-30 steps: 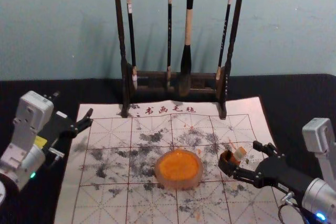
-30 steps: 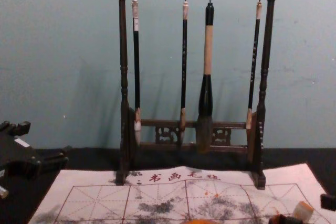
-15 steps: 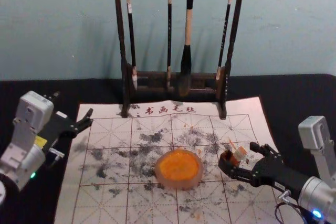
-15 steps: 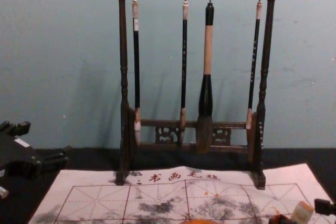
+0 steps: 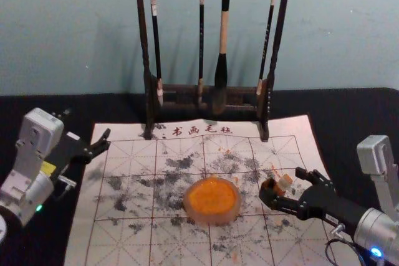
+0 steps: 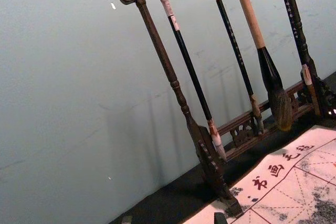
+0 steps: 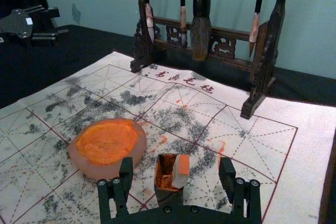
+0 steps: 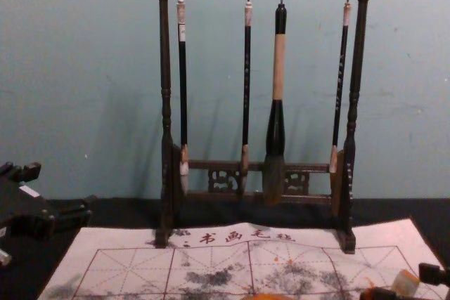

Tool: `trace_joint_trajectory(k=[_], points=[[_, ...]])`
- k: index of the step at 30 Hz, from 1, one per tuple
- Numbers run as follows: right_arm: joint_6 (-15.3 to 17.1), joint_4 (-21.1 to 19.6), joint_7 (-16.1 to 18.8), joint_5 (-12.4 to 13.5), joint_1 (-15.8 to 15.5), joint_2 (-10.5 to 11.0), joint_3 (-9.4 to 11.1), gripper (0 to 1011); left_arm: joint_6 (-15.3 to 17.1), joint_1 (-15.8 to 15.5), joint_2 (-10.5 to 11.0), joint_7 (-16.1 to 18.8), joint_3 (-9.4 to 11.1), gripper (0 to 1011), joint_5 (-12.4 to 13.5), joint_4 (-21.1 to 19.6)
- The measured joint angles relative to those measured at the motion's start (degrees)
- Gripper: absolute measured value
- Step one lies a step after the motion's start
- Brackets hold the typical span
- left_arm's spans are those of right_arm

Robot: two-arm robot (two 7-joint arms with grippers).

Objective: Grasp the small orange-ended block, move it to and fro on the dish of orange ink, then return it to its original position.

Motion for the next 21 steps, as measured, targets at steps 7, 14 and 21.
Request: trace_joint_trajectory(k=[7, 14, 21], points=[[0.21, -0.1, 0.33, -0.19, -0.14, -0.07, 0.2, 1000, 0.0, 0.0, 0.0, 0.0, 0.0, 1010, 0.0, 0.0], [0.18, -0.14, 0.28, -0.19, -0.13, -0.05, 0.2, 1002, 0.0, -0.01, 0.0, 0.0, 0.0, 1010, 0.0, 0.0], [0.15, -0.15, 0.24, -0.18, -0.13, -0.02, 0.18, 942, 0.0, 0.0, 0.0, 0.0, 0.0, 1010, 0.0, 0.0]])
